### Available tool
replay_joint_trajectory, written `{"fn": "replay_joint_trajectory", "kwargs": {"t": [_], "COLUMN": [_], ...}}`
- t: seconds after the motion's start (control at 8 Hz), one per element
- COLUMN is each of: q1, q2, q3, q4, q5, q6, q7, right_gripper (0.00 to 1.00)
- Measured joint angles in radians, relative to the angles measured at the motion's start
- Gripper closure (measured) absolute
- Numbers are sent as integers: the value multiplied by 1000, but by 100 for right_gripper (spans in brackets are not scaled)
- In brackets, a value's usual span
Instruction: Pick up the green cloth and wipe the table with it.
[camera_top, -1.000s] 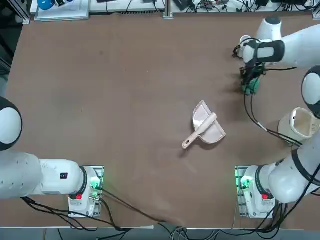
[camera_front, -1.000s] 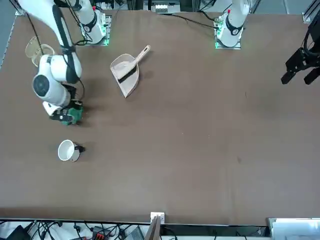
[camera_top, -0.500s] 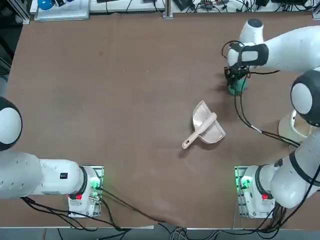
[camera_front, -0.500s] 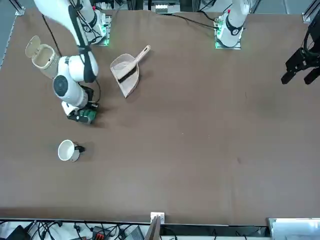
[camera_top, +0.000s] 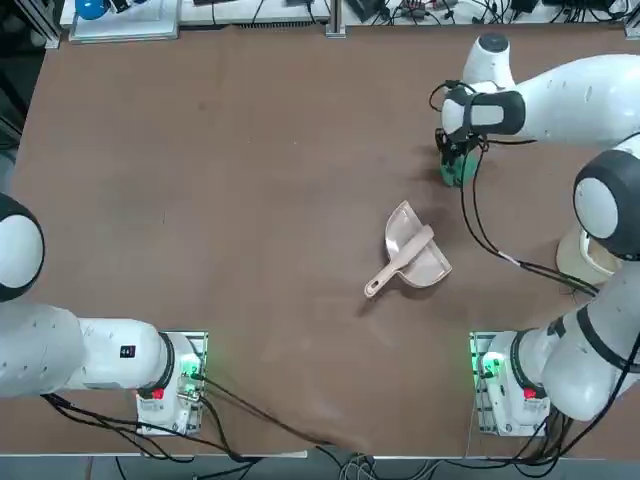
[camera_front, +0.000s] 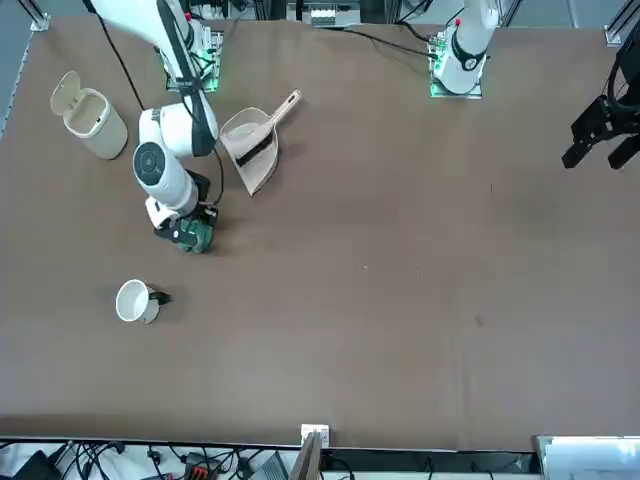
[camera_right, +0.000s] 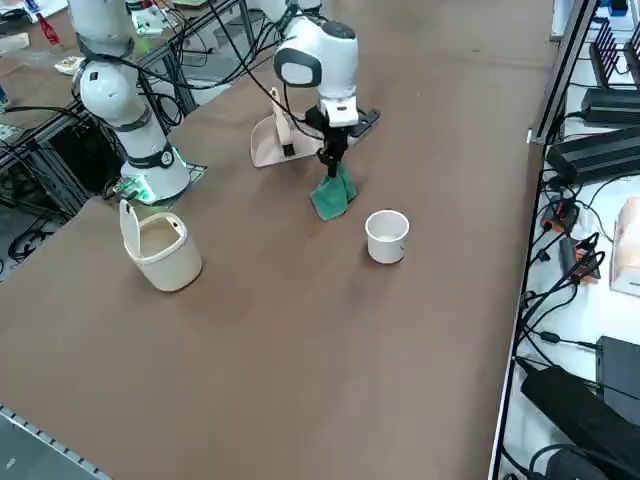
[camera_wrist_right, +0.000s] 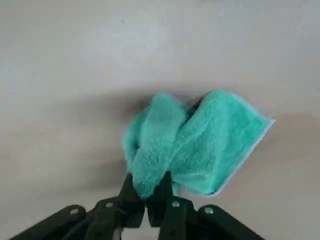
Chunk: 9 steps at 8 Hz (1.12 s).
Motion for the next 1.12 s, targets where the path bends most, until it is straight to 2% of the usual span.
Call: {"fn": "replay_joint_trajectory", "kwargs": {"t": [0.25, 0.75, 1.12], "q1": [-128, -367, -472], "q2": [45, 51, 51], "q3": [-8, -9, -18], "q4": [-11, -15, -12], "q5": [0, 7, 1], "q6": [38, 60, 66], "q7": [-213, -653, -879], "right_gripper": [93, 93, 93]}}
